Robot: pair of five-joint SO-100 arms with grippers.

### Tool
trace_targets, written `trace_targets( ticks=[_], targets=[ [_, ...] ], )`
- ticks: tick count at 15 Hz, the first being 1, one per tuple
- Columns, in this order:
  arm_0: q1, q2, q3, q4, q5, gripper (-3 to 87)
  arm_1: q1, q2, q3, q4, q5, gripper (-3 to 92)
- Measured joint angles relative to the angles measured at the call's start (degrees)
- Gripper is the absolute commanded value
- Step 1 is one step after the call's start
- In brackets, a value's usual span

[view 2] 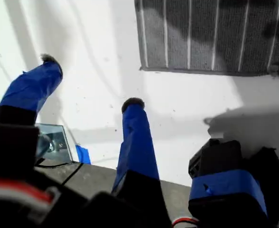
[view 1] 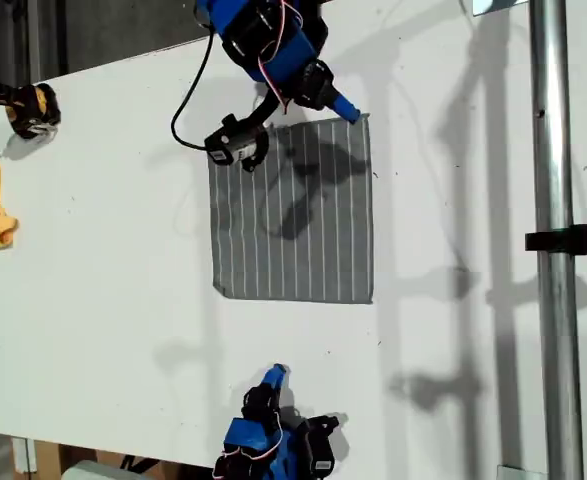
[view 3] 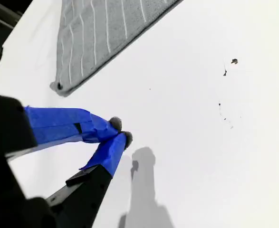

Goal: Grasp corners of a towel and fold twice.

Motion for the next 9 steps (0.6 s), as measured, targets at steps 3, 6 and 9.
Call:
trace_targets(
  ticks=[3,6,9],
  targets=[
    [0.0,0.0,0.0,0.0,0.0,-0.6,2.2,0.0,8.61,-4.22,0.0,31.3],
    [0.0,0.0,0.0,0.0,0.0,-0.4,3.6,0.26,20.57,-12.92,1.67,30.3],
    [0.0,0.0,0.0,0.0,0.0,-0.4,2.72,1.32,28.56,-20.48,5.1,30.4]
  ],
)
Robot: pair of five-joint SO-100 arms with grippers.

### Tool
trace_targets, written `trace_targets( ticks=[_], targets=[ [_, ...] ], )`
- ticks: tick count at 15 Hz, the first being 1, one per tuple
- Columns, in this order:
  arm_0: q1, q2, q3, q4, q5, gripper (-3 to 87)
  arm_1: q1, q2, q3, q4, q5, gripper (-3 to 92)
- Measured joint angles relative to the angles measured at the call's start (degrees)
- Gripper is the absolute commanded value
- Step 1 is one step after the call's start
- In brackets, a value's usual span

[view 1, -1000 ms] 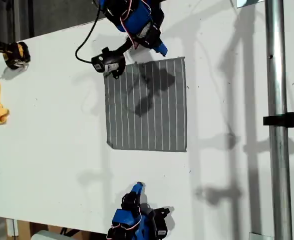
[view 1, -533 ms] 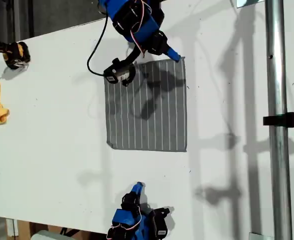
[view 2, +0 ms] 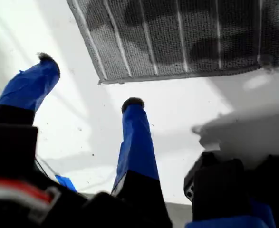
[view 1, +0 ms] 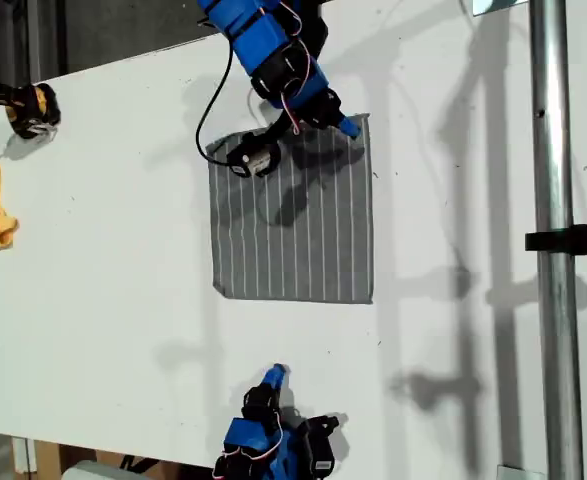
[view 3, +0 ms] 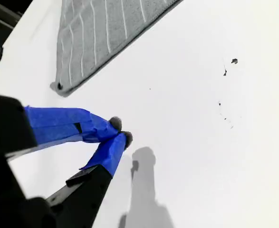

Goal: Grasp corners of a towel and fold twice.

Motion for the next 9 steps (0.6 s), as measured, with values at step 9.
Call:
trace_targets(
  ticks=[9],
  targets=[
    [0.26,0.0,0.0,0.0,0.0,-0.5,-6.86,-6.59,10.46,-17.67,5.98,29.6]
  ],
)
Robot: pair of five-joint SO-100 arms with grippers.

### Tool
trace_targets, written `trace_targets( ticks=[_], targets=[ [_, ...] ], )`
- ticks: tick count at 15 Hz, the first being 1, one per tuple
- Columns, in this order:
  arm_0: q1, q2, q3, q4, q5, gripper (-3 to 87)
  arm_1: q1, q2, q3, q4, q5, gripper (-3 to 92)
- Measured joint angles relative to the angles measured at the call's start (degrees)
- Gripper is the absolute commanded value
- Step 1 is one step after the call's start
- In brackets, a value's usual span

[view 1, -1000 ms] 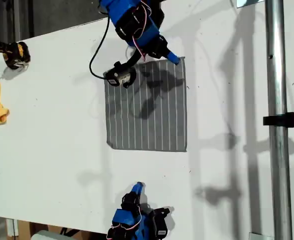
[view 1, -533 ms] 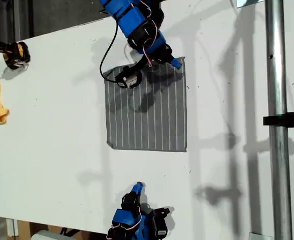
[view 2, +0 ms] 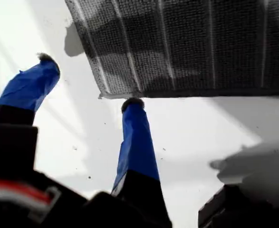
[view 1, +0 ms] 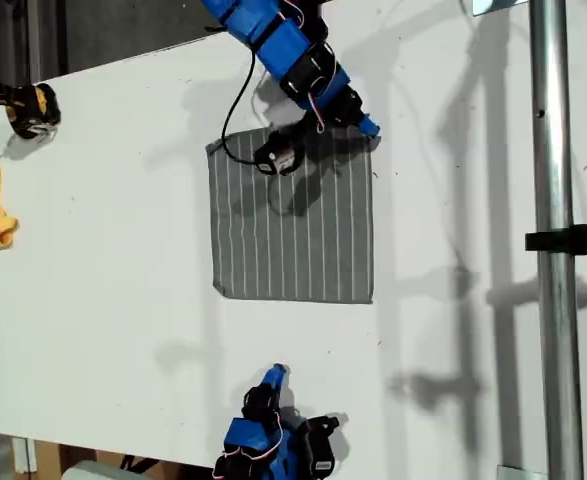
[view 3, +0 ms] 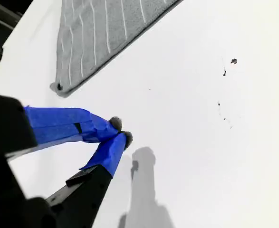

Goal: Grasp corners of a towel and fold twice.

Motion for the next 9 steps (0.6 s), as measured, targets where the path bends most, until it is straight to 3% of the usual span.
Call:
trace_targets(
  ticks=[4,9],
  targets=[
    [0.09,0.0,0.0,0.0,-0.88,-0.7,2.64,-1.93,3.16,-3.34,0.26,28.7],
    [0.88,0.0,0.0,0.35,-1.41,-0.8,5.36,-1.93,3.6,-3.6,0.09,7.3]
  ],
)
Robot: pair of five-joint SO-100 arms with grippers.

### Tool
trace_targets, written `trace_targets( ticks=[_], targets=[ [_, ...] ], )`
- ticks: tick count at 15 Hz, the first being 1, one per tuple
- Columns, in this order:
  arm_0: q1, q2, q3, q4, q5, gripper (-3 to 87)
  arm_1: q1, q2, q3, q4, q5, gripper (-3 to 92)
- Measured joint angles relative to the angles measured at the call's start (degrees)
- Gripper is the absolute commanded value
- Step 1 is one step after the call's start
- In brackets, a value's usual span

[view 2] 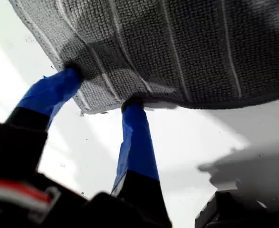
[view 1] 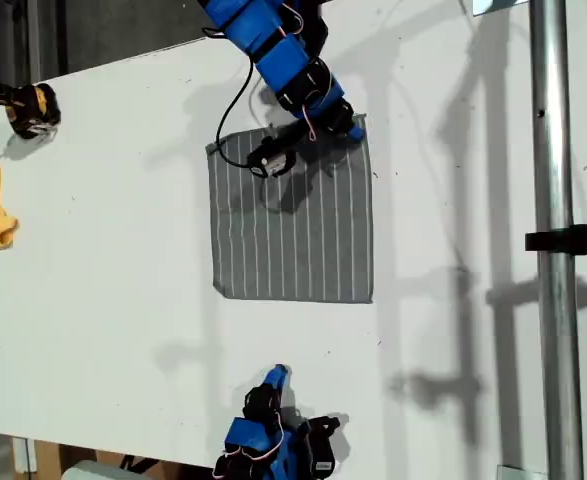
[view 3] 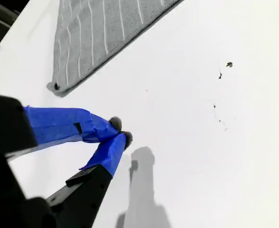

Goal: Grasp corners of a towel and fold twice.

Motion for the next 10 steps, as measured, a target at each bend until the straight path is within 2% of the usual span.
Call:
trace_targets(
  ticks=[4,10],
  targets=[
    [-0.09,0.0,0.0,0.09,0.0,-0.9,0.0,-0.7,0.0,-1.58,0.0,0.0],
    [3.16,-0.09,-1.41,-2.29,-0.18,-1.8,0.0,-1.14,0.0,-2.29,0.0,-0.1]
  ],
)
